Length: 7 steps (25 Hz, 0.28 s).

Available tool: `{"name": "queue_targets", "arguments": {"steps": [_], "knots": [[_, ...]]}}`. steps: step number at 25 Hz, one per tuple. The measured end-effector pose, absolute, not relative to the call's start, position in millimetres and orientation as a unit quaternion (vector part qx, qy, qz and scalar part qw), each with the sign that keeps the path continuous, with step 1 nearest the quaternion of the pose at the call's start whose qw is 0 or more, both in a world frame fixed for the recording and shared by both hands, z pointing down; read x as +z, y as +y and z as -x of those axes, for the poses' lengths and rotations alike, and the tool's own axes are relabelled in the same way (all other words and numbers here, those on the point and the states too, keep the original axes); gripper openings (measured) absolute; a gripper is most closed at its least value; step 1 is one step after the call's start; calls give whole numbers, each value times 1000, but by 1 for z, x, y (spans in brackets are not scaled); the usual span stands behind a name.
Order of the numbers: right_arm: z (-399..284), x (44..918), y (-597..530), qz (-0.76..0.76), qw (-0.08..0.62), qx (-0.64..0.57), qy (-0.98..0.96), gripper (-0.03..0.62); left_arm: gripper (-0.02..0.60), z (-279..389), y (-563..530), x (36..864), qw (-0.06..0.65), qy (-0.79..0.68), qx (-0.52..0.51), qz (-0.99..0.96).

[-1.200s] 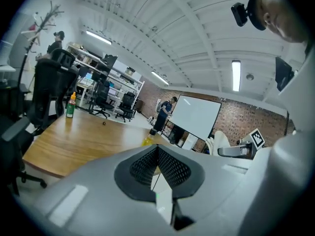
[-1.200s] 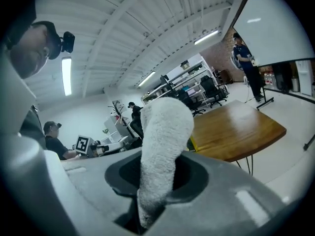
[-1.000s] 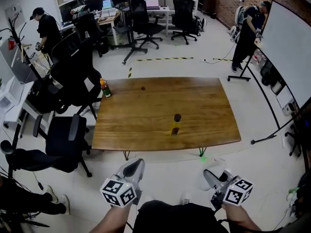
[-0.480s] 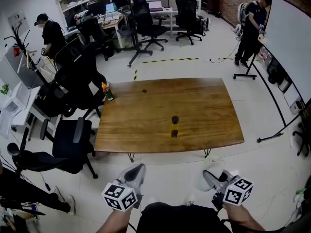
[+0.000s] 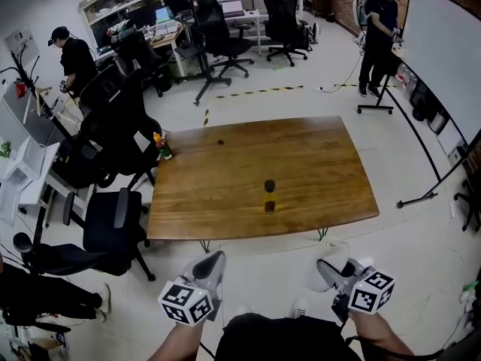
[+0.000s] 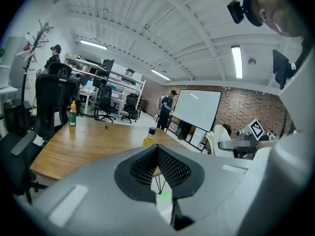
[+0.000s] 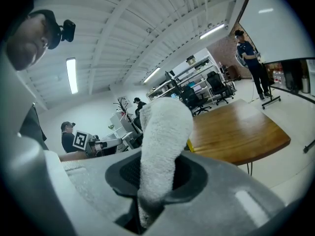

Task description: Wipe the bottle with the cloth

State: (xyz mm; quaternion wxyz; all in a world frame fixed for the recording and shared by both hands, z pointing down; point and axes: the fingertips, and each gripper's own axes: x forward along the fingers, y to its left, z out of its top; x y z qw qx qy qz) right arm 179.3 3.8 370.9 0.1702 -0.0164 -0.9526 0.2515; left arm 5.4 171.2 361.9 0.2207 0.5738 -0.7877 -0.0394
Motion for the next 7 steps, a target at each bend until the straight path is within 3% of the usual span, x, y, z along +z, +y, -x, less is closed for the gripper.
{"name": "queue_targets", "arguments": {"steps": [7], "knots": [[-178,373,1,18,179,247,-952,71,17,-7,164,363,217,-783,-30,-583]]}}
